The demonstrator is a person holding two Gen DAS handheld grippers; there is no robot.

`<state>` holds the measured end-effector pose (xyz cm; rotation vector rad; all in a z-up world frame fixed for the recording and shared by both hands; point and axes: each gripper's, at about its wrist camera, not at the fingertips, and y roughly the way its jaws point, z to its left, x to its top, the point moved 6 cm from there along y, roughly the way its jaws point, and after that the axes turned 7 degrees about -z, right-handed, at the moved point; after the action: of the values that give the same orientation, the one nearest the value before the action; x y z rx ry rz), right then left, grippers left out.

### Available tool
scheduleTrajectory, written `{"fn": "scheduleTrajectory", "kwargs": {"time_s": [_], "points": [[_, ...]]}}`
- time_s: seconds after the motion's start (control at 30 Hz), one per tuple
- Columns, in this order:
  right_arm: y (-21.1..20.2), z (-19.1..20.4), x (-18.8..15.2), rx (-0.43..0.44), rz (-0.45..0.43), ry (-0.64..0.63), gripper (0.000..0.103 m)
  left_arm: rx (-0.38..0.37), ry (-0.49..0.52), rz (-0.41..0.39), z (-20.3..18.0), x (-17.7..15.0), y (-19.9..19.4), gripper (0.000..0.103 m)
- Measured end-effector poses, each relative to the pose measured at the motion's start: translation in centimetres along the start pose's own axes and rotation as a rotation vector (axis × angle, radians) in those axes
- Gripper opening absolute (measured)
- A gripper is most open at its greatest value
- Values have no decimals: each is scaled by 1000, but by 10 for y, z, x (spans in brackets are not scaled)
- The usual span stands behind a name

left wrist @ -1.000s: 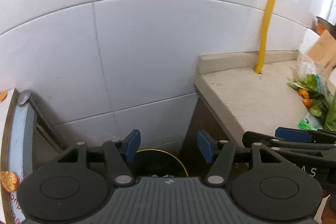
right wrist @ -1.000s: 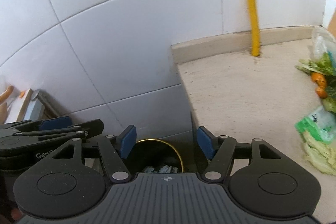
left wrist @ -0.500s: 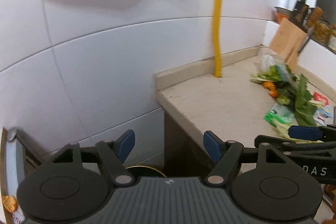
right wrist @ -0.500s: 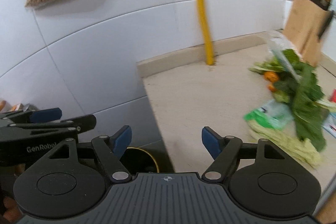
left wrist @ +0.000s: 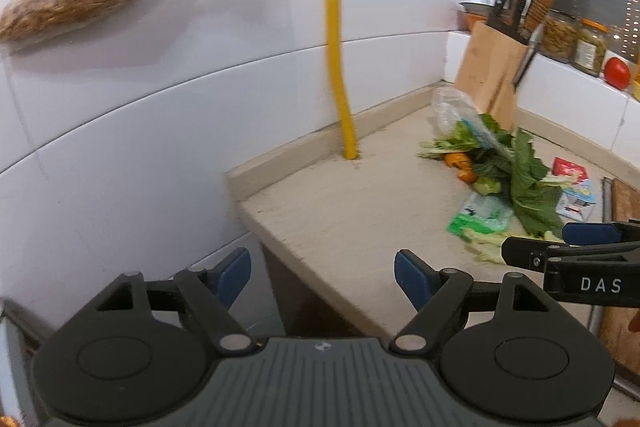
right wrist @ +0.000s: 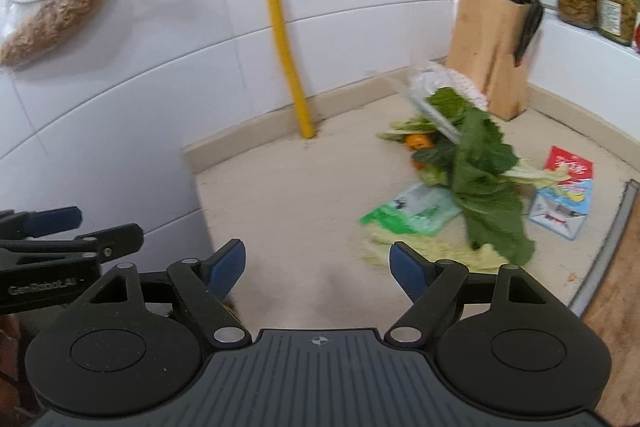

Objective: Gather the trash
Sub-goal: 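Raise both tools from the bin back toward the counter, then grasp the bok choy leaves with the left tool while the right reaches toward cabbage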

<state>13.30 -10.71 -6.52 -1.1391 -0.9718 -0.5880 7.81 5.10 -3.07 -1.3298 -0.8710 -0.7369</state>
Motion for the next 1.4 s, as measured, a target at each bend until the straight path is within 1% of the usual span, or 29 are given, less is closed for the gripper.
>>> {"fn": "scheduleTrajectory", "kwargs": {"time_s": [0.17, 0.37, 0.47, 0.67, 0.77, 0.93, 1.0, 1.13, 1.27, 1.3, 1.4], "points": [[-4, -34, 3, -78, -8, 28, 84, -73, 21, 21, -30, 6, 15, 74], [-11, -80, 5, -192, 3, 55, 84, -142, 35, 51, -62, 9, 30, 75], [-14, -98, 4, -217, 2, 87, 84, -164, 41, 60, -75, 12, 37, 75], [-8, -120, -1, -247, 29, 91, 83, -200, 60, 77, -97, 16, 50, 75], [-4, -130, 4, -246, 28, 103, 82, -208, 56, 86, -104, 17, 56, 75], [13, -146, 25, -209, 10, 135, 80, -203, 44, 90, -106, 19, 61, 75], [25, -149, 33, -197, 7, 90, 79, -194, 32, 88, -104, 20, 63, 75], [53, -152, 46, -178, 24, -60, 77, -185, 8, 87, -101, 20, 65, 75], [80, -155, 56, -126, 51, -171, 74, -179, 0, 102, -102, 16, 69, 75], [89, -155, 57, -104, 66, -178, 74, -175, 3, 109, -102, 15, 71, 75], [108, -154, 59, -26, 104, -123, 66, -160, 5, 122, -102, 13, 73, 75]]}}
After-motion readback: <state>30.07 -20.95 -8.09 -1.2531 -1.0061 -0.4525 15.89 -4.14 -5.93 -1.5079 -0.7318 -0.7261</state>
